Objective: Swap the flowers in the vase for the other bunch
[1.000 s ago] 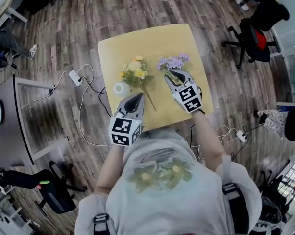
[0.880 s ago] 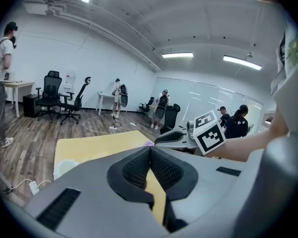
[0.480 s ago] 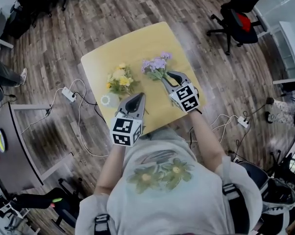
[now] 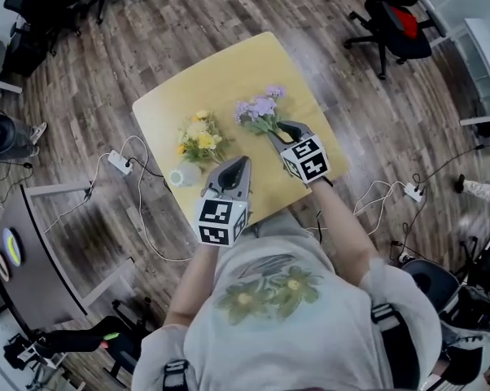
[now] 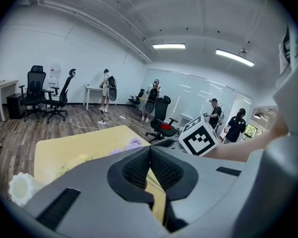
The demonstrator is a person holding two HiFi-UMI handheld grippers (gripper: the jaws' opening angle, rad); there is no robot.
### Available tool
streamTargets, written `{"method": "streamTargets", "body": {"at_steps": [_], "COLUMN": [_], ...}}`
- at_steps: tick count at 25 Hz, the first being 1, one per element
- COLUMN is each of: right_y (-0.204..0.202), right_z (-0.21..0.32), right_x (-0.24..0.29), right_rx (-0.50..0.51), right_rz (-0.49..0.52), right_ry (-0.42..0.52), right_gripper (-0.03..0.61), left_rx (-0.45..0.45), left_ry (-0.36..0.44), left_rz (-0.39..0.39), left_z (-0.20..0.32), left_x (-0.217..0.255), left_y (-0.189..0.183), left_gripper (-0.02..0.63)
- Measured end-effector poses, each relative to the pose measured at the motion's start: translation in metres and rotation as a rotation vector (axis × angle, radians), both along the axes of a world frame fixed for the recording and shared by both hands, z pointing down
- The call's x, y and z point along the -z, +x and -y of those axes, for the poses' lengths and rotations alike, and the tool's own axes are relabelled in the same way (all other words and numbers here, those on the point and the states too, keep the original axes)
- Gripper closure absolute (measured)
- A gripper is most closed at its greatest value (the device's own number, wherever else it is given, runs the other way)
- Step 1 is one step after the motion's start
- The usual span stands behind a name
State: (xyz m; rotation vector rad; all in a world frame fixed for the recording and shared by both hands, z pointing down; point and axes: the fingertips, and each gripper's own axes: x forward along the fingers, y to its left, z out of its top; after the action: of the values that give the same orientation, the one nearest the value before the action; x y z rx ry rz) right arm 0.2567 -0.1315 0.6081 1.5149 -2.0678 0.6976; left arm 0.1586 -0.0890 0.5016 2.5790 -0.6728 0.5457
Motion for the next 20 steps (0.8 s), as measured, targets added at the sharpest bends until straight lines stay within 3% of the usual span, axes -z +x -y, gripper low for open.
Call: {"method": "streamTargets", "body": {"at_steps": [10, 20], "right_y": [0.022, 0.025], "right_z": [0.021, 0.042], "right_x": [-0.065, -0.127], "right_rx": [-0.116, -0.135], "right_rz": [-0.011, -0.056], "right_ry": [-0.166, -0.311], "right_gripper": [0.403, 0.400], "left_rx": [0.002, 0.016], "left_ry": [-0.056, -0.100], "left_rz": [0.032, 0.046], "left_z": [0.002, 0.002], "left_x": [-0.027, -0.044], "left_y": [0.004, -0.010], "left_gripper": [0.595, 0.595]}}
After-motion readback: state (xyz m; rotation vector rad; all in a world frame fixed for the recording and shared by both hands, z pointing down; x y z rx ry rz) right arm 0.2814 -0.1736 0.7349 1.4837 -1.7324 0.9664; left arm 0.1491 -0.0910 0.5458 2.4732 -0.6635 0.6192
